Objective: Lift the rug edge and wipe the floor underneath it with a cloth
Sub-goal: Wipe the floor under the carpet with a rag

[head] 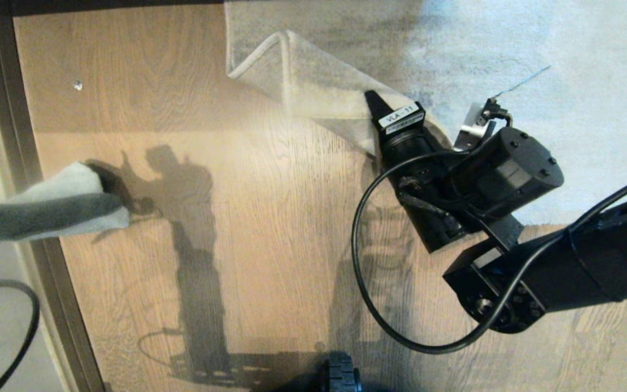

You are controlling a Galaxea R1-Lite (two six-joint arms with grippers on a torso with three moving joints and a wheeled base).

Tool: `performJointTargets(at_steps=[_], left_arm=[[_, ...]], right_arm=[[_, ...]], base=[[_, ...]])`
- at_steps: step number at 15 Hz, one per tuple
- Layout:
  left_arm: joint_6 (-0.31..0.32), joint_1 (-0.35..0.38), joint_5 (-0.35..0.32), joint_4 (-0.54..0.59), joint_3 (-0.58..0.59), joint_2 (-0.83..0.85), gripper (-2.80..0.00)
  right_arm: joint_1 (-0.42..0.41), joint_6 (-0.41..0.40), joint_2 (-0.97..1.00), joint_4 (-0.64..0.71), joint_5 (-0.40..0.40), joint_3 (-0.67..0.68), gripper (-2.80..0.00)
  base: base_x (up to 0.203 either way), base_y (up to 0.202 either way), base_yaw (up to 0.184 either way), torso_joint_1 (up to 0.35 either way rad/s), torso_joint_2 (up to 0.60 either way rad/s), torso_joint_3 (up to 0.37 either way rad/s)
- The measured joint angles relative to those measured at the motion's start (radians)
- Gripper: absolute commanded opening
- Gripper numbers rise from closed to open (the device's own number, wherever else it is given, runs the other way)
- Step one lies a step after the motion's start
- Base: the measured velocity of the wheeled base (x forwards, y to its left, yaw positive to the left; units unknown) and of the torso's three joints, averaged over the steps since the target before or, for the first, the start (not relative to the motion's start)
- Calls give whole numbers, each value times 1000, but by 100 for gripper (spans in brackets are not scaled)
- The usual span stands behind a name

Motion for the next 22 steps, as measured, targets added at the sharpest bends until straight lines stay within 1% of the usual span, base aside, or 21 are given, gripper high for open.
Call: performJointTargets(at_steps=[3, 5, 6, 9, 12, 15, 17, 22], left_arm=[[16, 3, -7, 73, 2, -74, -280], [19, 2, -19, 83, 2, -99, -280], [22, 2, -40, 85, 2, -105, -280], [70, 0, -142, 94, 2, -123, -280], [75, -10, -189, 180, 2, -155, -280], [73, -37, -244, 353, 2, -242, -280], [61, -47, -275, 498, 2, -322, -280], [0, -52, -412, 849, 2, -523, -280]], right_arm=[[0, 0, -3, 0, 0, 9, -280], [-1, 2, -5, 0, 0, 12, -280], [-1, 2, -5, 0, 0, 13, -280], [-1, 4, -7, 0, 0, 19, -280], [-1, 5, -6, 0, 0, 19, -280], [-1, 7, -6, 0, 0, 19, -280], [-1, 7, -6, 0, 0, 19, -280], [-1, 6, -6, 0, 0, 19, -280]], base=[[0, 0, 0, 0, 0, 0], [0, 0, 0, 0, 0, 0], [0, 0, 0, 0, 0, 0], [0, 0, 0, 0, 0, 0], [0, 0, 0, 0, 0, 0], [0, 0, 0, 0, 0, 0], [0, 0, 0, 0, 0, 0], [0, 0, 0, 0, 0, 0]])
